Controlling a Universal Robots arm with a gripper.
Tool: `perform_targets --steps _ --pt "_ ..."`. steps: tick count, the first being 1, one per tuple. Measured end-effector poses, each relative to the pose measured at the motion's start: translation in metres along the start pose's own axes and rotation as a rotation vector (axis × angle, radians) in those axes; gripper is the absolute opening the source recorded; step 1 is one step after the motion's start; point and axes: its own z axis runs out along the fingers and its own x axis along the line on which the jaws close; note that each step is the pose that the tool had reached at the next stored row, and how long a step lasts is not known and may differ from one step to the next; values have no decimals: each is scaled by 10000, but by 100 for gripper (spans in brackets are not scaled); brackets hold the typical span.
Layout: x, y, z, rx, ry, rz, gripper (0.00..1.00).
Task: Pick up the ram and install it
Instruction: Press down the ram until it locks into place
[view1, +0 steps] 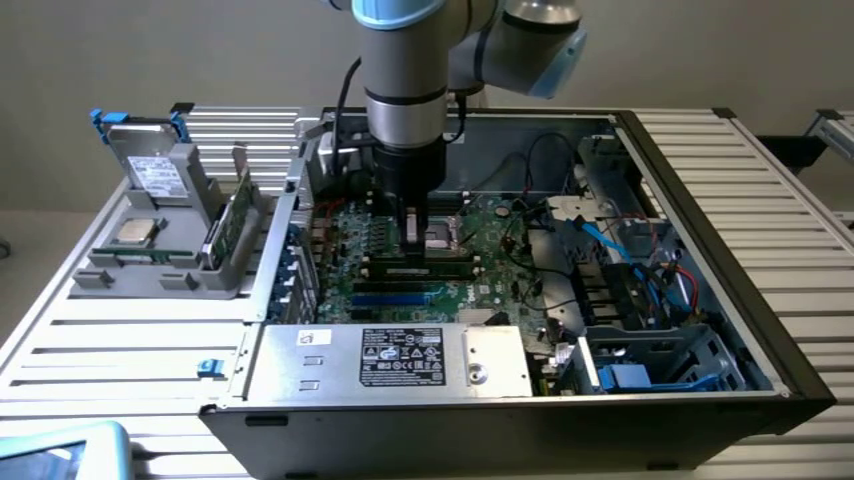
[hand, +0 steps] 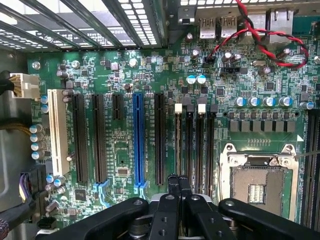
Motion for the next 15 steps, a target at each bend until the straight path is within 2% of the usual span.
perform_targets --steps 8,11,15 --pt "-1 4 7 1 40 -2 11" --pt "2 3 -32 1 41 -2 11" --pt "1 5 -9 5 49 -2 11"
